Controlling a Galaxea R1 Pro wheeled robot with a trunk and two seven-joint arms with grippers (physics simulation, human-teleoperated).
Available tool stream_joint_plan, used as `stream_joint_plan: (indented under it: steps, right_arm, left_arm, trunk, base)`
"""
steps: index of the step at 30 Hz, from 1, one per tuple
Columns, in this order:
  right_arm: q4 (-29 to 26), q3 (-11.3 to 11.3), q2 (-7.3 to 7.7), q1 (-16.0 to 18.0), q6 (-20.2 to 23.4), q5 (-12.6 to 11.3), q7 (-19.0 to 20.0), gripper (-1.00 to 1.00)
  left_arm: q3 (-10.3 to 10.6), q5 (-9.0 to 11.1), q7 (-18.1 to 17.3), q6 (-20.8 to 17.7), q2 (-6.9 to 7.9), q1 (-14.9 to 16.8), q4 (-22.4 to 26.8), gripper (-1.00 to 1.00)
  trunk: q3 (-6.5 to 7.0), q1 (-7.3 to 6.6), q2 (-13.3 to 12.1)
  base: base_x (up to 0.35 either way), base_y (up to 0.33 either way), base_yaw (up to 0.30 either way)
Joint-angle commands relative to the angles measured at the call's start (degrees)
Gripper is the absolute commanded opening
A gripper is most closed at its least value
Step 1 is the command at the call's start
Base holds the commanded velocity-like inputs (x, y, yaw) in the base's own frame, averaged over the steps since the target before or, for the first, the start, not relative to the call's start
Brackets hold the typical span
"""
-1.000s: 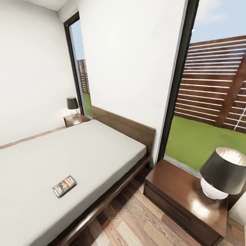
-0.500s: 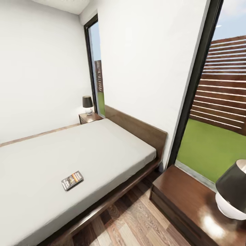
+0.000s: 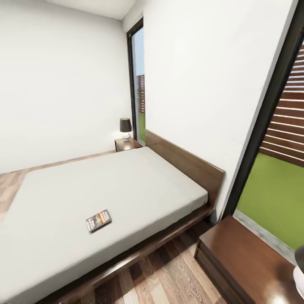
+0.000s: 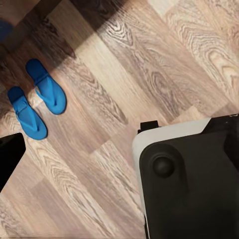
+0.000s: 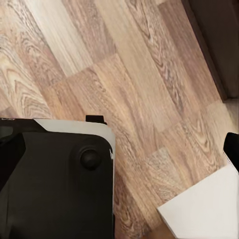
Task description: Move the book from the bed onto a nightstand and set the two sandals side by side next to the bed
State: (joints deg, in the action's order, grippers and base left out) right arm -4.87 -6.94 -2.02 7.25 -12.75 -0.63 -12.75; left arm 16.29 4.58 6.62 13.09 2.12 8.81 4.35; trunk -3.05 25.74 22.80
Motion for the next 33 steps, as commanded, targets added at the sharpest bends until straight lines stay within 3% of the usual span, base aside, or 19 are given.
stream_joint_plan:
  steps: [1, 33]
  right_arm:
    - [0.0, -0.4, 0.00, 0.0, -0.1, -0.1, -0.3, 1.00]
    - [0.1, -0.4, 0.00, 0.0, -0.1, -0.1, -0.3, 1.00]
  left_arm:
    - [0.5, 0.5, 0.2, 0.2, 0.00, 0.1, 0.0, 1.00]
    - [0.5, 0.4, 0.2, 0.2, -0.36, 0.1, 0.0, 1.00]
  trunk:
    - [-0.13, 0.04, 0.1]
    - [-0.13, 0.04, 0.1]
  base:
    - [0.040, -0.071, 0.291]
    - [0.012, -0.147, 0.291]
